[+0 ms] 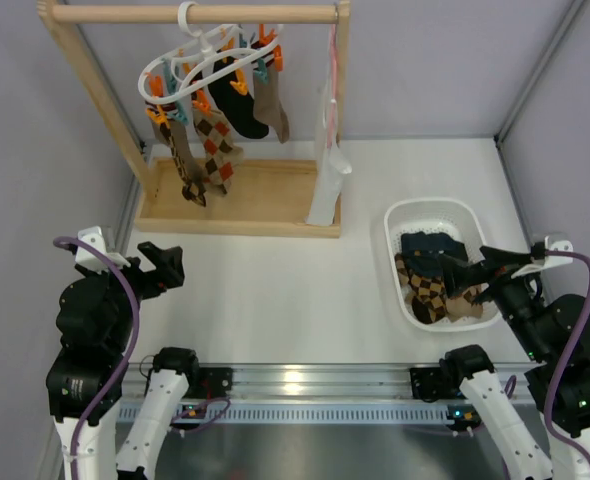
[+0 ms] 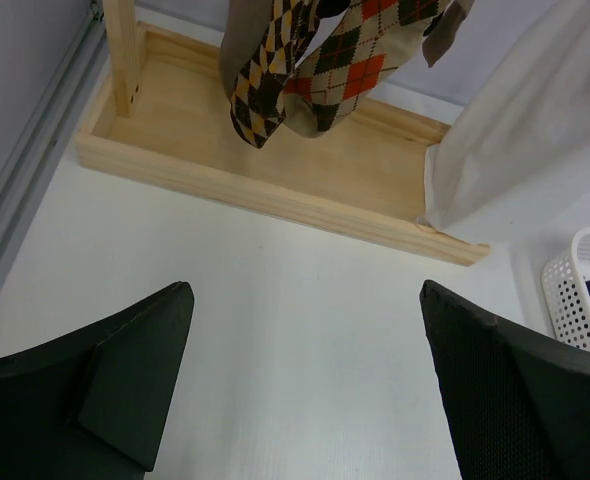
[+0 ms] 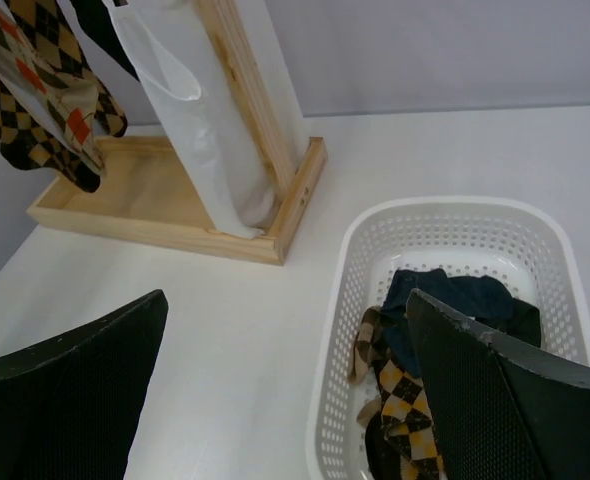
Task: Remove the socks clipped to the hanger
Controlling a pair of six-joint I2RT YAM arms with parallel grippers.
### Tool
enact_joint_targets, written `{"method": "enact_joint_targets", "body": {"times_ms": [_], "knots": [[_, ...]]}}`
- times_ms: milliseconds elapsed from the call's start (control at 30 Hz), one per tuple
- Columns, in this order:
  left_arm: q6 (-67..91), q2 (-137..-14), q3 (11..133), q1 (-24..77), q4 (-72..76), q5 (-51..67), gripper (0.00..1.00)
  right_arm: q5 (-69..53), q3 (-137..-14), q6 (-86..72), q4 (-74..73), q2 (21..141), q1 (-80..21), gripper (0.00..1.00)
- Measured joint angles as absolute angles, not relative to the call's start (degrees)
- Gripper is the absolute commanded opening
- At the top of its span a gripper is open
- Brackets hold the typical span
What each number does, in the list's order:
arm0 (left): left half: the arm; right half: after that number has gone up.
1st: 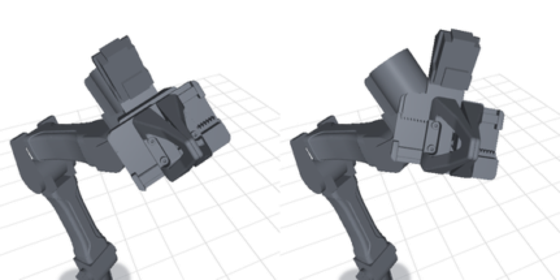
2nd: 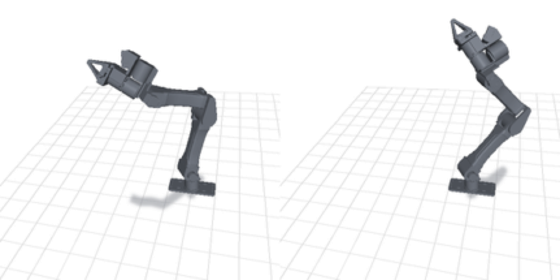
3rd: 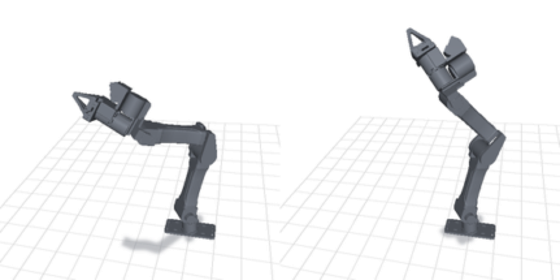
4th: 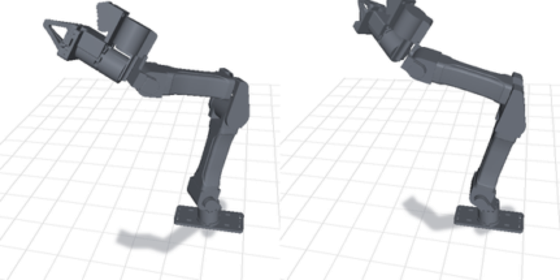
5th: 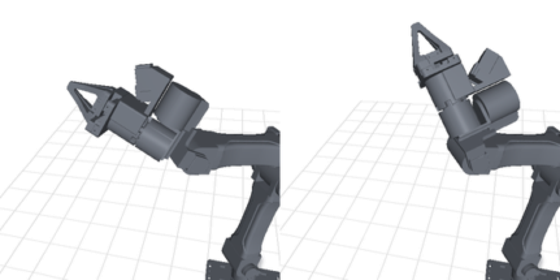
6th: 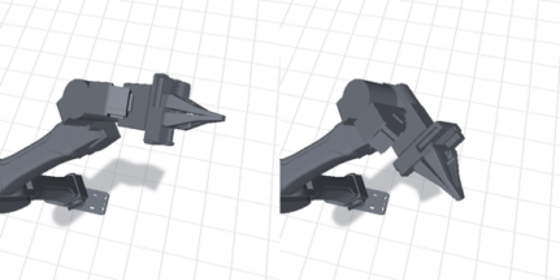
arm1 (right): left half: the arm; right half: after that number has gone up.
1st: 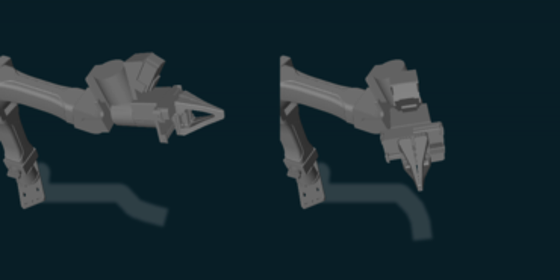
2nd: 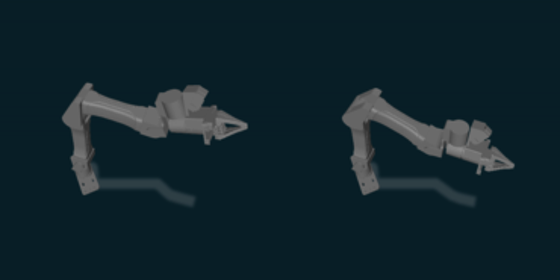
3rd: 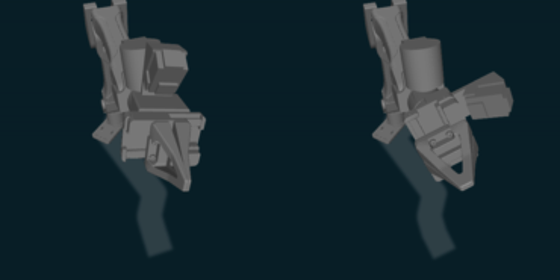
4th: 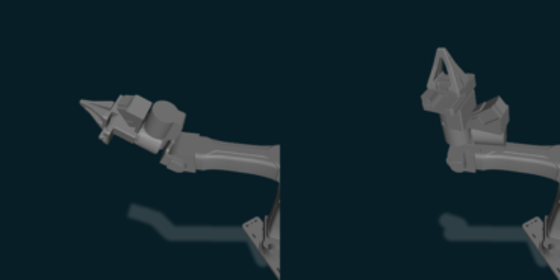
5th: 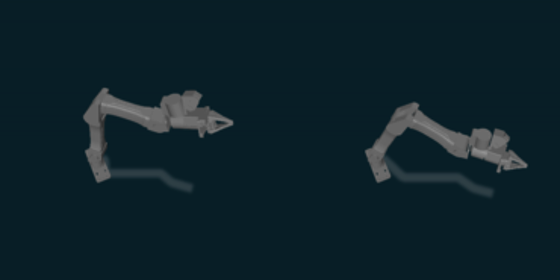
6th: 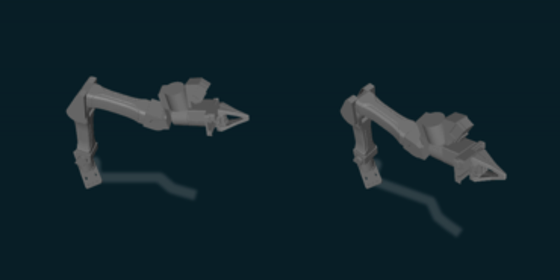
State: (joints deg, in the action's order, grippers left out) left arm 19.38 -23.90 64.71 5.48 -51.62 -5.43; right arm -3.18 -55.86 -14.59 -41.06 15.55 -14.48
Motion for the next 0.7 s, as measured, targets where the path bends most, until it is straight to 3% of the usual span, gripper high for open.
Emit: {"method": "enact_joint_targets", "body": {"times_ms": [500,700], "knots": [[20.49,-23.92,64.71,5.48,-51.62,-5.98,0.99,-7.73,-50.06,-15.64,-37.28,15.03,-14.48,1.0],[22.65,-26.41,65.32,5.48,-51.83,-5.45,0.99,-17.5,-46.68,-17.61,-31.57,14.76,-14.46,0.99]]}}
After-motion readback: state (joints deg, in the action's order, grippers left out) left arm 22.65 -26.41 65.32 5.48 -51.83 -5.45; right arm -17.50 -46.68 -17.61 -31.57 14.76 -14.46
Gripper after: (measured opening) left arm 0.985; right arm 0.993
